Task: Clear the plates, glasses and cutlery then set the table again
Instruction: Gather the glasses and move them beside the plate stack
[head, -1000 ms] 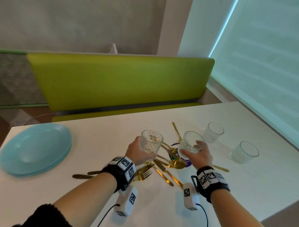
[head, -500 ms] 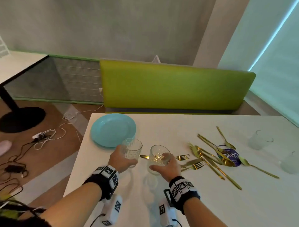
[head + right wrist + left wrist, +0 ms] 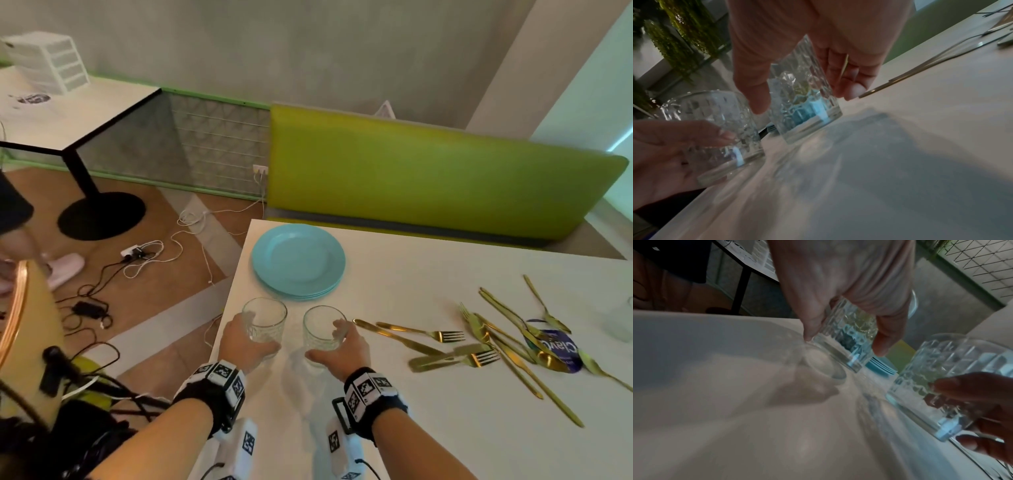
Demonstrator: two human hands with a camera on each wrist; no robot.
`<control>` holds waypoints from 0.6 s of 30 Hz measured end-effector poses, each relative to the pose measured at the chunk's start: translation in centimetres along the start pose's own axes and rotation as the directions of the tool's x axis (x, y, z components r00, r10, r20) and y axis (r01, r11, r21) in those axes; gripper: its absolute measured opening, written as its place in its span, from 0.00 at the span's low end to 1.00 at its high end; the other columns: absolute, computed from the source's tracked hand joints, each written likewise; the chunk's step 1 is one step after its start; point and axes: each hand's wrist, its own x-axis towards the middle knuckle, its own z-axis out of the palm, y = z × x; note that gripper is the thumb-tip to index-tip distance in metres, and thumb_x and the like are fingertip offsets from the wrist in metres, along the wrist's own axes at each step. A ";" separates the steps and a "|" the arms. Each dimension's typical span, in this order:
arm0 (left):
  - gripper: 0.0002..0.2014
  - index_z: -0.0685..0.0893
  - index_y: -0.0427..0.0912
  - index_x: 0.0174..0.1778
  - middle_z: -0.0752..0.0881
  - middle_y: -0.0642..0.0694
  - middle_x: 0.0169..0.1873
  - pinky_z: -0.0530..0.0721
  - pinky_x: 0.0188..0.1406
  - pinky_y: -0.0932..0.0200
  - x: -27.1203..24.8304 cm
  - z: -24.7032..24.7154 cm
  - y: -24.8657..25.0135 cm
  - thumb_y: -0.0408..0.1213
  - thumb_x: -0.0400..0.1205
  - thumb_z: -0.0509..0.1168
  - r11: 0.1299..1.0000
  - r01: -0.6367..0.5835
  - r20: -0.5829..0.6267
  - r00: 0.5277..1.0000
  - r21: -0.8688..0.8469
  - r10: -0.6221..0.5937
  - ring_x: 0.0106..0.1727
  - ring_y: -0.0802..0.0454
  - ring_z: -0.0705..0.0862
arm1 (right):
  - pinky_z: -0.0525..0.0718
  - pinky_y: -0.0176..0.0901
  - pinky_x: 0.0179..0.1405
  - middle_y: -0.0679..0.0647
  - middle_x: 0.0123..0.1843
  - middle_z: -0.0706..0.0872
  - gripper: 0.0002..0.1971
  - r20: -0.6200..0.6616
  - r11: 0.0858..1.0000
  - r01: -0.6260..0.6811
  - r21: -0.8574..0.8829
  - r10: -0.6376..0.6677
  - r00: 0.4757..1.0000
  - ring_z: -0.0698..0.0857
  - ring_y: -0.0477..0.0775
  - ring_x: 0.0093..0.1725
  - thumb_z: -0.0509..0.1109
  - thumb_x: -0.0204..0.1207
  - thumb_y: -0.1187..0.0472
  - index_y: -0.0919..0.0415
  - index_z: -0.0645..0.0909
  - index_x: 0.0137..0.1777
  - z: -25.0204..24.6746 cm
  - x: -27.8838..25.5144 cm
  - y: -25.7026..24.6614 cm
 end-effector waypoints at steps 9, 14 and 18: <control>0.43 0.71 0.41 0.74 0.78 0.39 0.70 0.74 0.67 0.58 1.4 0.2 0.5 0.32 0.62 0.82 0.999 -0.027 0.012 1.000 0.021 0.026 0.72 0.45 0.78 | 0.74 0.37 0.62 0.52 0.65 0.79 0.40 -0.030 1.000 -0.008 -0.012 0.007 1.000 0.76 0.53 0.67 0.83 0.58 0.54 0.53 0.70 0.71 1.9 1.1 -1.2; 0.43 0.73 0.38 0.72 0.80 0.40 0.66 0.78 0.67 0.52 2.4 0.3 0.9 0.37 0.59 0.81 0.999 -0.023 -0.003 1.000 0.045 0.023 0.68 0.41 0.80 | 0.74 0.38 0.64 0.53 0.67 0.78 0.41 -0.047 1.000 -0.023 0.004 0.024 0.999 0.75 0.54 0.68 0.83 0.58 0.56 0.52 0.69 0.72 2.4 2.2 -1.7; 0.27 0.82 0.43 0.53 0.87 0.45 0.45 0.87 0.47 0.54 3.2 0.3 1.1 0.36 0.57 0.78 0.997 -0.043 -0.044 0.998 0.062 0.046 0.48 0.45 0.87 | 0.74 0.40 0.64 0.54 0.67 0.79 0.42 -0.049 1.000 -0.026 0.001 0.026 0.998 0.75 0.55 0.69 0.82 0.58 0.57 0.52 0.67 0.72 2.7 2.9 -2.2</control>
